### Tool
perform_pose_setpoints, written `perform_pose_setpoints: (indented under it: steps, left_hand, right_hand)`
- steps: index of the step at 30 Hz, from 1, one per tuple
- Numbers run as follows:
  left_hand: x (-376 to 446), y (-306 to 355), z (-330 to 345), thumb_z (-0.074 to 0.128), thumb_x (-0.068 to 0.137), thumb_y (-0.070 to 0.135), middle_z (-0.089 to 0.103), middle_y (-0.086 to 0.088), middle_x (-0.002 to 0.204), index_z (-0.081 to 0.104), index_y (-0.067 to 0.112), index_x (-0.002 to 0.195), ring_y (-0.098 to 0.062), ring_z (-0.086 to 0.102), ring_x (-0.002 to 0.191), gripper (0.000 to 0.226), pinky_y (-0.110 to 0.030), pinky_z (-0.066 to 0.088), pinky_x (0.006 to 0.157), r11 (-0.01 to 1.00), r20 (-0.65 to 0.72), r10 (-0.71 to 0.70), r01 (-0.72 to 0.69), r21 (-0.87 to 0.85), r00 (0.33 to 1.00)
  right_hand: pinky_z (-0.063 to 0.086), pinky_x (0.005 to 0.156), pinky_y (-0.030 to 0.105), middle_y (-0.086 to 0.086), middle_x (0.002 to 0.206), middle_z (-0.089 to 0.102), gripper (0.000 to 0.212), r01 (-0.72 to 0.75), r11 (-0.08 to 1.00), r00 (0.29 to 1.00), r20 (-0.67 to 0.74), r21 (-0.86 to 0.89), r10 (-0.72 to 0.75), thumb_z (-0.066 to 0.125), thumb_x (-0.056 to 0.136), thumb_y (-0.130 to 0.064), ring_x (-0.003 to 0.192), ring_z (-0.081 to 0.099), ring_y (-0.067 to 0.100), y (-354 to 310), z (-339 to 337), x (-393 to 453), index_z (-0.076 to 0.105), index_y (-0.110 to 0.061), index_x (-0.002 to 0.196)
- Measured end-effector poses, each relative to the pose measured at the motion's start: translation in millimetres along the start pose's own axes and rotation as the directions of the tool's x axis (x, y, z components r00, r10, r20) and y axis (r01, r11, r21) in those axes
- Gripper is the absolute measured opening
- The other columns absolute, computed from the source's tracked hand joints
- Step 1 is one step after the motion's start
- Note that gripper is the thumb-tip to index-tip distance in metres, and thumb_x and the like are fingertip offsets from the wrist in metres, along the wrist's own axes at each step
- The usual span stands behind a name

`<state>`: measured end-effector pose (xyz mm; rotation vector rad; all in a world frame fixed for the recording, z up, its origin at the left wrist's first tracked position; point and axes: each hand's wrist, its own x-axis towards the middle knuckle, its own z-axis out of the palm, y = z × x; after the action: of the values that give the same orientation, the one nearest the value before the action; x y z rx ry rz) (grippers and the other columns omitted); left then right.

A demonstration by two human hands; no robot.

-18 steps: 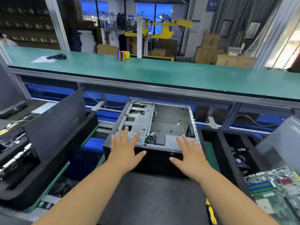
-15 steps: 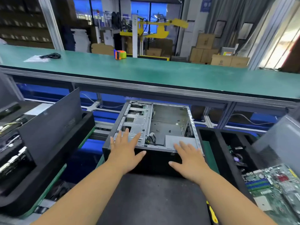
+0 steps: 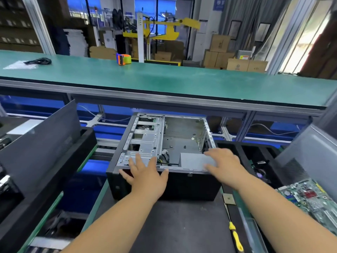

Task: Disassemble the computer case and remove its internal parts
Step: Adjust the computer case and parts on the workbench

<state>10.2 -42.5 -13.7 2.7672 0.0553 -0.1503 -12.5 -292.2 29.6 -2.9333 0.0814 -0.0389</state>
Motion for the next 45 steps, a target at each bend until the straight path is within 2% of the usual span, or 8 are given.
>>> perform_pose_setpoints:
  steps: [3, 7, 9, 11, 20, 30, 41, 45]
  left_hand:
    - [3.8, 15.0, 5.8, 0.043, 0.090, 0.063, -0.030, -0.016, 0.156, 0.017, 0.036, 0.152, -0.035, -0.028, 0.144, 0.072, -0.065, -0.012, 0.111, 0.987, -0.023, -0.133, 0.130, -0.091, 0.991]
    - [1.7, 31.6, 12.2, 0.068, 0.080, 0.053, -0.048, -0.015, 0.145, -0.001, 0.031, 0.153, -0.036, -0.028, 0.143, 0.102, -0.055, -0.009, 0.117, 0.877, -0.173, -0.357, 0.266, -0.399, 0.918]
    - [3.7, 35.4, 14.2, 0.076, 0.075, 0.047, -0.049, -0.012, 0.145, -0.011, 0.031, 0.152, -0.033, -0.030, 0.143, 0.116, -0.049, 0.003, 0.121, 0.789, -0.160, -0.451, 0.308, -0.531, 0.878]
    - [7.9, 35.7, 15.0, 0.076, 0.076, 0.046, -0.046, -0.012, 0.148, -0.015, 0.026, 0.153, -0.031, -0.035, 0.141, 0.121, -0.045, 0.021, 0.116, 0.766, -0.127, -0.468, 0.329, -0.552, 0.875]
    - [7.7, 25.0, 7.8, 0.071, 0.079, 0.058, -0.040, -0.013, 0.152, -0.012, 0.023, 0.154, -0.028, -0.042, 0.136, 0.117, -0.044, 0.034, 0.108, 0.830, -0.068, -0.389, 0.318, -0.459, 0.919]
    - [31.1, -23.6, -7.8, 0.074, 0.075, 0.058, -0.036, -0.010, 0.154, -0.008, 0.020, 0.156, -0.023, -0.041, 0.138, 0.121, -0.051, 0.000, 0.118, 0.890, -0.051, -0.181, 0.141, -0.433, 0.982]
    - [71.0, -92.8, -28.7, 0.073, 0.075, 0.060, -0.025, 0.005, 0.159, 0.004, 0.023, 0.157, -0.006, -0.035, 0.138, 0.113, -0.047, 0.003, 0.119, 0.894, -0.040, 0.064, -0.075, -0.443, 0.997]
    - [82.4, -102.3, -37.0, 0.076, 0.075, 0.054, -0.024, 0.006, 0.160, 0.006, 0.024, 0.157, -0.008, -0.032, 0.141, 0.111, -0.049, 0.003, 0.119, 0.877, -0.011, 0.121, -0.112, -0.467, 0.993]
  right_hand:
    - [0.022, 0.117, 0.045, -0.007, 0.157, 0.031, 0.051, 0.004, 1.000, 1.000, 0.025, 0.008, -0.005, 0.050, 0.096, -0.046, 0.144, 0.019, 0.024, 19.9, -7.9, 22.3, 0.044, -0.032, 0.145]
    - [0.007, 0.121, 0.039, -0.002, 0.162, 0.023, 0.048, 0.073, 0.997, 0.978, 0.196, -0.008, -0.070, 0.043, 0.102, -0.041, 0.149, 0.012, 0.025, 32.4, -2.5, 47.3, 0.044, -0.026, 0.147]
    - [0.018, 0.120, 0.038, -0.004, 0.162, 0.021, 0.047, 0.079, 0.995, 0.967, 0.236, 0.065, -0.093, 0.046, 0.101, -0.040, 0.146, 0.024, 0.023, 37.5, 2.9, 49.1, 0.048, -0.023, 0.145]
    - [0.030, 0.114, 0.034, -0.009, 0.161, 0.020, 0.049, 0.072, 0.987, 0.971, 0.215, 0.146, -0.103, 0.050, 0.099, -0.042, 0.139, 0.036, 0.019, 43.6, 9.5, 46.5, 0.049, -0.023, 0.143]
    - [0.035, 0.108, 0.034, -0.014, 0.159, 0.019, 0.054, 0.097, 0.968, 0.981, 0.143, 0.230, -0.132, 0.052, 0.093, -0.053, 0.139, 0.035, 0.015, 53.3, 27.0, 44.5, 0.049, -0.028, 0.141]
    - [0.027, 0.115, 0.041, -0.007, 0.156, 0.021, 0.054, 0.063, 0.973, 0.987, 0.129, 0.223, -0.094, 0.052, 0.093, -0.056, 0.142, 0.017, 0.022, 24.9, 32.6, 15.7, 0.050, -0.031, 0.141]
    - [0.027, 0.111, 0.037, -0.005, 0.141, 0.028, 0.057, -0.007, 0.984, 0.995, 0.095, 0.175, -0.010, 0.044, 0.090, -0.067, 0.127, 0.022, 0.021, -38.5, 40.8, -21.0, 0.054, -0.035, 0.135]
    - [0.026, 0.110, 0.038, -0.007, 0.137, 0.029, 0.056, -0.037, 0.985, 0.996, 0.090, 0.168, 0.022, 0.044, 0.088, -0.069, 0.126, 0.022, 0.019, -56.7, 42.4, -31.8, 0.055, -0.036, 0.132]
